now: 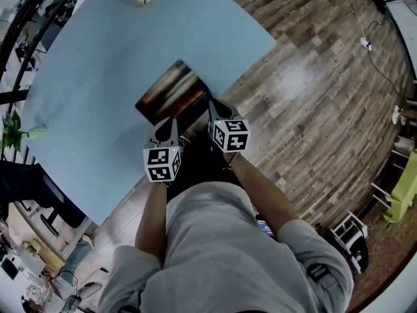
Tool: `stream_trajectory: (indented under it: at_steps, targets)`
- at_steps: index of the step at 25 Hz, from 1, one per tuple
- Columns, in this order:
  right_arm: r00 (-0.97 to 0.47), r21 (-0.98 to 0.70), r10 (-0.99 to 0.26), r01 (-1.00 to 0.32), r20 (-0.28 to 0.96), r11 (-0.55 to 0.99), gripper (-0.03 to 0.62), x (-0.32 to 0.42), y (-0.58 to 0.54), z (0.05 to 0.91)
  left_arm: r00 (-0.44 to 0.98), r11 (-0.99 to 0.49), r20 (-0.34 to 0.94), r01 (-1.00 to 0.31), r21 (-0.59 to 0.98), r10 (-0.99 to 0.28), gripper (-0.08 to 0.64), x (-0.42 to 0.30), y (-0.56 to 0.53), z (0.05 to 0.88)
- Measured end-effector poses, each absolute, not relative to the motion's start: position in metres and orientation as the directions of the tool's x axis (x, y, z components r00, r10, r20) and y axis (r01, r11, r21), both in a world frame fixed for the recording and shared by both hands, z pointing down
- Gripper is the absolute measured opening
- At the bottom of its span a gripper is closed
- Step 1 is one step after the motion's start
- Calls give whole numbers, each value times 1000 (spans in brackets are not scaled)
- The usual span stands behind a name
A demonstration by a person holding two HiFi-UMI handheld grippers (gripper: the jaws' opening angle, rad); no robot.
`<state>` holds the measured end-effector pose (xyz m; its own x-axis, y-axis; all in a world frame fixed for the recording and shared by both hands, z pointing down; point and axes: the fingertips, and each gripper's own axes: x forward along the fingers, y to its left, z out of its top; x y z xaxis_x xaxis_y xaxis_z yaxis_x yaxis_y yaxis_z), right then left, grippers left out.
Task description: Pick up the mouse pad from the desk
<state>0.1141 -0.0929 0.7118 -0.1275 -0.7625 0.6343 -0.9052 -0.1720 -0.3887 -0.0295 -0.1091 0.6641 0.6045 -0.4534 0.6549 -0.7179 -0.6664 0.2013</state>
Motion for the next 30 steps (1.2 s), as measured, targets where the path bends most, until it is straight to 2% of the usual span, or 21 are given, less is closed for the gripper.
stream_trajectory:
  at_steps: [17,30]
  targets:
    - [-168,-226,-776,-974,608,33,15,73,-108,657,623,-606,565,-755,252,-541,12,-71,-131,632]
    - [-211,-179,-808,-975,550,133,15,30,-133,603,632,-579,511,-764,284,-583,12,-128,-144,608]
